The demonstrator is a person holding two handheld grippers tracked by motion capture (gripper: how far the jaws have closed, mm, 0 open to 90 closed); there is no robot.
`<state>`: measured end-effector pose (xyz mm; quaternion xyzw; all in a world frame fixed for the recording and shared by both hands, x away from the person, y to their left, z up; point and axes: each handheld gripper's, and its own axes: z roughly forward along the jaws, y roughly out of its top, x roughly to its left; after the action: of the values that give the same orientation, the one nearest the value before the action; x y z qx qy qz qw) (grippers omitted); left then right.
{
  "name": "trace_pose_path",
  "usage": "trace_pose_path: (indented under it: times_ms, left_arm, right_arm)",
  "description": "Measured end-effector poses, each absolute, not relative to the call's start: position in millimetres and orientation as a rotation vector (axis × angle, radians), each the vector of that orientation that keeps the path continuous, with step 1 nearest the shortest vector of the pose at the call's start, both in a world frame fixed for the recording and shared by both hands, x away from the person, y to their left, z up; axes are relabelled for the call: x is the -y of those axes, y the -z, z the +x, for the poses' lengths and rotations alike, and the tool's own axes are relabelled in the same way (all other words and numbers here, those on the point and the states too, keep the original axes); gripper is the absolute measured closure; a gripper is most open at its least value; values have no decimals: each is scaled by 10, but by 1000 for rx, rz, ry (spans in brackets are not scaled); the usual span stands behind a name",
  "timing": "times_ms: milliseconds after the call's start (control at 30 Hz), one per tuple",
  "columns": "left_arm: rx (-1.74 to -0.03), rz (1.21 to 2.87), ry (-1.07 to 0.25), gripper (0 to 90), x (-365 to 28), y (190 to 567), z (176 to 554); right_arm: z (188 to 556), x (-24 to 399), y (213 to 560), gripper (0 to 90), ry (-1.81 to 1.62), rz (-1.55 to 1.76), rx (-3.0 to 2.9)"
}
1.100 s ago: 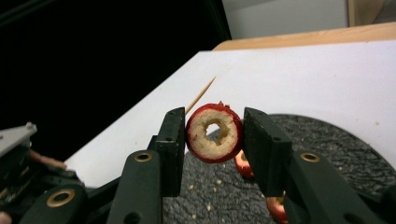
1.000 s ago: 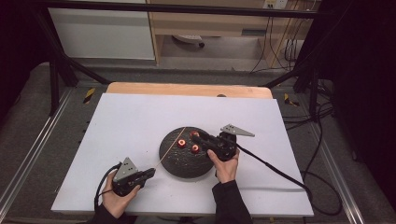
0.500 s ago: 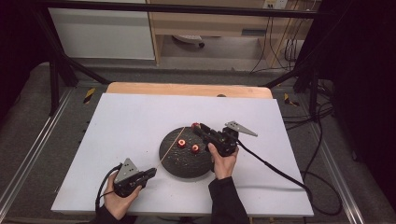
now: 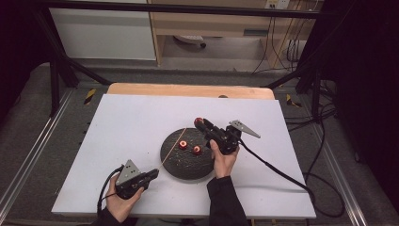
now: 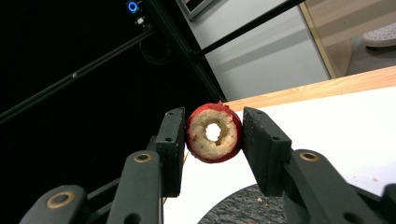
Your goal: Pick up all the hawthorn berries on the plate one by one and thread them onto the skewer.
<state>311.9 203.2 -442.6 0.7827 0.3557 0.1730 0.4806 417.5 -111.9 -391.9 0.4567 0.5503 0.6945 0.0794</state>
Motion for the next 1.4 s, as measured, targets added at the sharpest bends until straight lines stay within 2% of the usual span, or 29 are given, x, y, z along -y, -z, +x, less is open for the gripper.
trace_pose_path:
  times_ms: [1400]
  left_arm:
    - [-870,1896,-374,884,-1821,4446,3112]
  right_arm:
    - [4209,1007,4078,611,-2128,1358,-1539]
